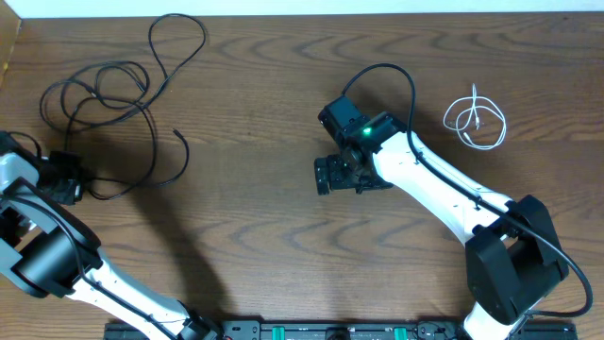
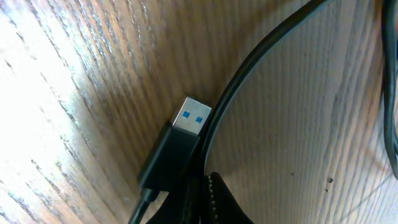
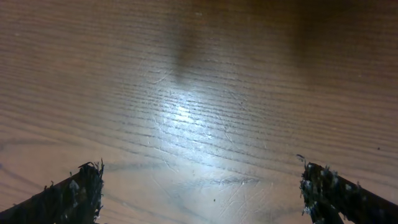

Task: Untangle cables

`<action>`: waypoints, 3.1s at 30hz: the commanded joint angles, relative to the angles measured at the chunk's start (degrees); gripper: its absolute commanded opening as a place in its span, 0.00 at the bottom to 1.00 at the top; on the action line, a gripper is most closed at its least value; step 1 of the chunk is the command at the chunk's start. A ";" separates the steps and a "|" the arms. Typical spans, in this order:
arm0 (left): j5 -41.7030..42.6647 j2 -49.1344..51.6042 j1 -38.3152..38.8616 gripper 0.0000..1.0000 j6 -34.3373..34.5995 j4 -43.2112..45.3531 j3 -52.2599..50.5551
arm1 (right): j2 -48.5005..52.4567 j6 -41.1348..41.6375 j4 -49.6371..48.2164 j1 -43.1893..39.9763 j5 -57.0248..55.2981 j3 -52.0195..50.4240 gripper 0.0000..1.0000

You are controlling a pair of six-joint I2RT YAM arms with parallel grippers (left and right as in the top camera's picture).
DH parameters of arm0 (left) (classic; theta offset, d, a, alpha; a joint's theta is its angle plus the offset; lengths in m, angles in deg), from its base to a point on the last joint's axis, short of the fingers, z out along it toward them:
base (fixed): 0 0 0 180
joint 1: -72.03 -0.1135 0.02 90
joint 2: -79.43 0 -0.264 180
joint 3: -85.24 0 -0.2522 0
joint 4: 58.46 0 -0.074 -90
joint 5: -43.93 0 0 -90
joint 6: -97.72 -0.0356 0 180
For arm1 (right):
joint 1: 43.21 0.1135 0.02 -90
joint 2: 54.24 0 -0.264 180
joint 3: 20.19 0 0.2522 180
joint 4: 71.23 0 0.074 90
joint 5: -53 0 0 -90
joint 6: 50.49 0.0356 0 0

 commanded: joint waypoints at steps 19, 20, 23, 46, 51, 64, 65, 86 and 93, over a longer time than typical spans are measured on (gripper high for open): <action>-2.56 -15.04 -10.16 0.13 3.87 -8.83 3.02 | -0.98 1.20 -0.17 1.62 0.13 -0.28 0.99; -1.29 -15.02 -9.64 0.15 3.87 -9.46 2.80 | -0.98 1.20 -0.33 1.62 0.13 -0.28 0.99; 1.25 -15.02 -6.97 0.23 3.85 -11.87 2.21 | -0.98 1.20 -1.07 1.64 0.15 -0.28 0.99; -20.44 -14.23 35.47 0.72 -11.52 -13.31 0.63 | -0.98 1.18 -1.66 1.62 0.11 -0.28 0.99; -29.31 -12.92 39.30 0.80 -11.72 -14.12 -1.05 | -0.98 1.16 -1.57 1.62 0.11 -0.28 0.99; -32.04 -5.99 36.70 0.99 -16.11 -14.51 -3.34 | -0.98 1.16 -1.73 1.62 0.09 -0.28 0.99; -31.74 -5.38 36.44 0.99 -17.03 -14.51 -3.41 | -0.98 1.16 -1.81 1.62 0.09 -0.28 0.99; -26.25 -1.20 24.90 0.67 -16.96 -11.02 -3.41 | -0.98 1.18 -1.88 1.62 0.13 -0.28 0.99; -26.18 -1.20 21.62 0.52 -14.08 -6.49 -3.41 | -0.98 1.16 -1.77 1.62 0.13 -0.28 0.99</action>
